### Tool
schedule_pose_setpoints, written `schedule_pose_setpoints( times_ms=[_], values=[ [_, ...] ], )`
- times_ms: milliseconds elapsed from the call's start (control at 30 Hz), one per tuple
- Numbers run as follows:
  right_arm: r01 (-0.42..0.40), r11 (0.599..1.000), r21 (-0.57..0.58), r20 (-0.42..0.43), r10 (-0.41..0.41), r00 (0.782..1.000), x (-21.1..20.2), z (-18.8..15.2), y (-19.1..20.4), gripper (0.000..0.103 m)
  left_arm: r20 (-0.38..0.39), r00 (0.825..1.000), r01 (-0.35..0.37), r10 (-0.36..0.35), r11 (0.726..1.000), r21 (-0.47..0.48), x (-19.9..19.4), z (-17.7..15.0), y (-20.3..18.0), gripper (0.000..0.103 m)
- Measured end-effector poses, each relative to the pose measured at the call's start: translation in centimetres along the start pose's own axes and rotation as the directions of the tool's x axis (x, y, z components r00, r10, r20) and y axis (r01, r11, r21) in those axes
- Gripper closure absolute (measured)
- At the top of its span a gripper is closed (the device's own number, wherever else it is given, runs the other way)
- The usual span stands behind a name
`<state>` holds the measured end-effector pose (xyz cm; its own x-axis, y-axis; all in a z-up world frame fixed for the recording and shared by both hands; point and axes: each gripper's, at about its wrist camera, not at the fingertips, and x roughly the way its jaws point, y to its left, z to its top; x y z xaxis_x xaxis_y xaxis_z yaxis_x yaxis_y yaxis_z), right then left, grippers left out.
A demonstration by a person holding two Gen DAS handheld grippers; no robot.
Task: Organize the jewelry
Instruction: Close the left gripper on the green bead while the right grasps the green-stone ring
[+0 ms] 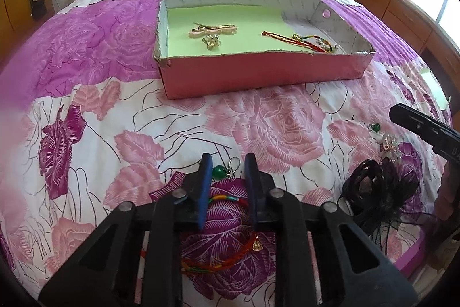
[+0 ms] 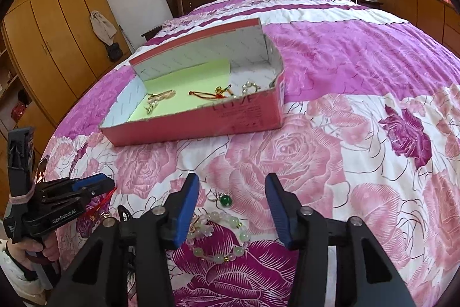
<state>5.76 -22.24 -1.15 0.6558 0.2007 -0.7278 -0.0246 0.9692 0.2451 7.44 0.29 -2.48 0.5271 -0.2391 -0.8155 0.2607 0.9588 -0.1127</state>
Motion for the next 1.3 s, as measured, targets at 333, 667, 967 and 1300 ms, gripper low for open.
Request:
schedule_pose_setpoints(
  times_ms=[333, 667, 967, 1300],
  values=[
    [-0.008, 1.0, 0.0, -0.021, 0.008, 1.0, 0.6, -0.2, 0.0, 0.052, -0.003, 1.0, 0.009, -0.009, 1.0, -0.003, 0.2, -0.3, 0.4, 0.102],
    [-0.008, 1.0, -0.02, -0.044, 0.007, 0.999, 1.0, -0.4, 0.3, 0.055, 0.061, 0.998, 0.027, -0.025, 0.999, -0.032, -1.5, 0.5, 0.7, 0.102],
    [-0.001, 0.998, -0.055, -0.114, -0.005, 0.993, 2.9, -0.8, 0.9, 0.068, 0.069, 0.997, 0.029, -0.026, 0.999, -0.045, -1.6, 0.6, 0.9, 0.102],
    [0.006, 0.996, -0.086, -0.136, -0.018, 0.991, 3.3, -0.8, 1.4, 0.091, 0.08, 0.996, 0.032, -0.027, 0.998, -0.057, -2.1, 0.6, 0.9, 0.102]
  ],
)
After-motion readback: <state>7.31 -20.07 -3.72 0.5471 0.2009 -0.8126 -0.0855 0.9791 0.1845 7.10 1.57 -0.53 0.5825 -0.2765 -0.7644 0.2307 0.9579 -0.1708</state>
